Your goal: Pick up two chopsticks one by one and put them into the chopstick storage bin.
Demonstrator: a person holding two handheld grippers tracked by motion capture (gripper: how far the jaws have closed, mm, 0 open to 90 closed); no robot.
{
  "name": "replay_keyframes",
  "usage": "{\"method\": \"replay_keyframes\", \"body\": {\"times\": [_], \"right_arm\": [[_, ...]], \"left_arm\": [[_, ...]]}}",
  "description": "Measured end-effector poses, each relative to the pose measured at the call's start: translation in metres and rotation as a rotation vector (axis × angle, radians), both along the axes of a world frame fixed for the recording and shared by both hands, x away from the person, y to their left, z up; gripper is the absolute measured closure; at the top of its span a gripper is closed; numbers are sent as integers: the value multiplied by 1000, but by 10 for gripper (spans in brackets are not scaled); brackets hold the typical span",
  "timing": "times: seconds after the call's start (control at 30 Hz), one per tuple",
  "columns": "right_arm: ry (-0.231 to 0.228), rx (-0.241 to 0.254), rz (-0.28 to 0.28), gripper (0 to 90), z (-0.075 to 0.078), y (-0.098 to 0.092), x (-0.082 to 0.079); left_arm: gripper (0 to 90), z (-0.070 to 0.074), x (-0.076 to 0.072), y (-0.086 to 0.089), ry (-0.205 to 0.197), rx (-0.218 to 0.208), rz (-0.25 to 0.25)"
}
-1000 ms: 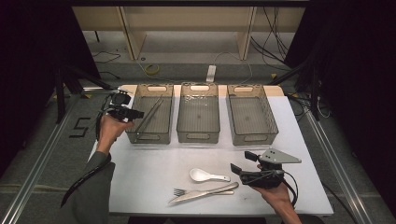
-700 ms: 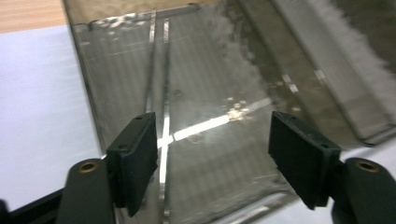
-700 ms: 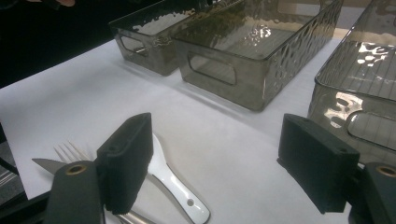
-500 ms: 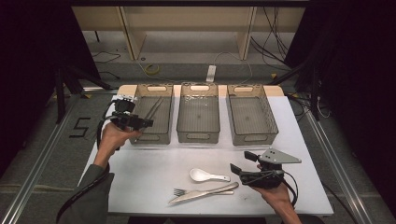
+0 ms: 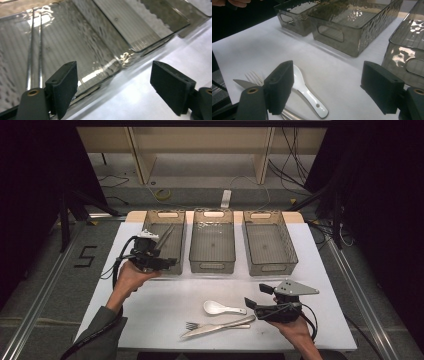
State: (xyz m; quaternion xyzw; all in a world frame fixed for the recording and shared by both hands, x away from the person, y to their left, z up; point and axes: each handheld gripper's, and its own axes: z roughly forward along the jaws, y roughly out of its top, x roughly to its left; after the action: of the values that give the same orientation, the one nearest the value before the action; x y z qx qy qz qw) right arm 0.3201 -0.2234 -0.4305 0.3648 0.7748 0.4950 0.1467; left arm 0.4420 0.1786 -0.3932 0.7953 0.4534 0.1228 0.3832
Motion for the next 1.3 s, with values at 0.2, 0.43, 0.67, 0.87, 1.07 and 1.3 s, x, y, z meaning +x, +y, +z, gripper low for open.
{"method": "replay_keyframes", "body": {"times": [0.2, 0.43, 0.67, 0.87, 1.07, 1.3], "right_arm": [[10, -22, 25, 272, -2, 4, 1], [25, -36, 48, 275, -2, 9, 3], [42, -71, 95, 277, -4, 15, 7], [61, -107, 132, 282, -4, 22, 12], [102, -163, 175, 280, -7, 30, 21], [130, -226, 221, 276, -9, 44, 30]], "left_arm": [[207, -4, -12, -5, -33, -33, -7], [200, -12, -27, -10, -56, -101, -40], [199, -18, -38, -8, -71, -124, -51], [198, -22, -44, -8, -93, -130, -58], [196, -22, -51, -7, -114, -146, -68], [191, -24, -55, -3, -122, -157, -68]]}}
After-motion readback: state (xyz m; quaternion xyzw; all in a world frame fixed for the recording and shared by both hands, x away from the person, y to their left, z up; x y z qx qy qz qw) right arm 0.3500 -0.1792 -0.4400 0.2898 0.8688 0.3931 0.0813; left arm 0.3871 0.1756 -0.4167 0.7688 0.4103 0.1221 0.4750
